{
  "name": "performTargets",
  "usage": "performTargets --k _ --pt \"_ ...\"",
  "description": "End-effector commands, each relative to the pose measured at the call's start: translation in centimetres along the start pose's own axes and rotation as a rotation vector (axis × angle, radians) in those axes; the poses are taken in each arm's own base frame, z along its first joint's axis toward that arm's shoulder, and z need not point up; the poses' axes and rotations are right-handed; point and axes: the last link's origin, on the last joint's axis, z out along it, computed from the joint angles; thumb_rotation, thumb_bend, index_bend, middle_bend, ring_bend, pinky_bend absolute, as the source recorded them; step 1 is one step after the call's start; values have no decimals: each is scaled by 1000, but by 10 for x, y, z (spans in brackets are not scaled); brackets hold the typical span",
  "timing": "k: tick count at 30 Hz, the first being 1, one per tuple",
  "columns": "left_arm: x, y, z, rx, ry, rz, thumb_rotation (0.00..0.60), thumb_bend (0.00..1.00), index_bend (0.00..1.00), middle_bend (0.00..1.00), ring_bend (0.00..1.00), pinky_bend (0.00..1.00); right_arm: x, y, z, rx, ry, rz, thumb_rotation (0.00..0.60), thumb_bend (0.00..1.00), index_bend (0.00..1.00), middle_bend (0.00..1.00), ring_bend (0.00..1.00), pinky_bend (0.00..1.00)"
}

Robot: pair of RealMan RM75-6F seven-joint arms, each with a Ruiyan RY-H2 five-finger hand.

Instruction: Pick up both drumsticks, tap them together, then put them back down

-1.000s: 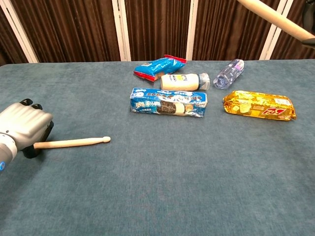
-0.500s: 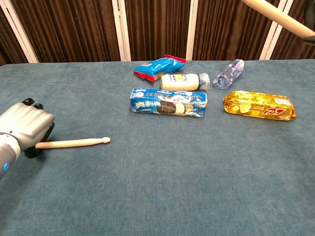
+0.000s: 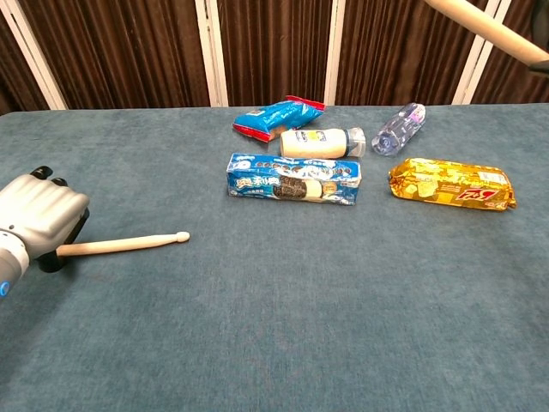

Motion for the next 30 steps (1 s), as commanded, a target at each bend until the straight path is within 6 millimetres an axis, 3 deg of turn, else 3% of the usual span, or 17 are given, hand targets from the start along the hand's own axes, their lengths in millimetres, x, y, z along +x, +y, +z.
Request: performTargets --k 1,19,30 --pt "0 -1 1 3 8 0 600 438 619 586 144 0 0 0 0 -1 -1 -1 600 468 794 663 453 41" --pt "5 -20 5 -14 115 -33 600 438 623 587 144 0 4 -3 3 2 7 -7 600 468 794 663 453 41" --pt "32 -56 8 -39 291 -257 600 437 626 587 144 0 15 -1 18 -29 4 -44 600 468 794 663 453 41"
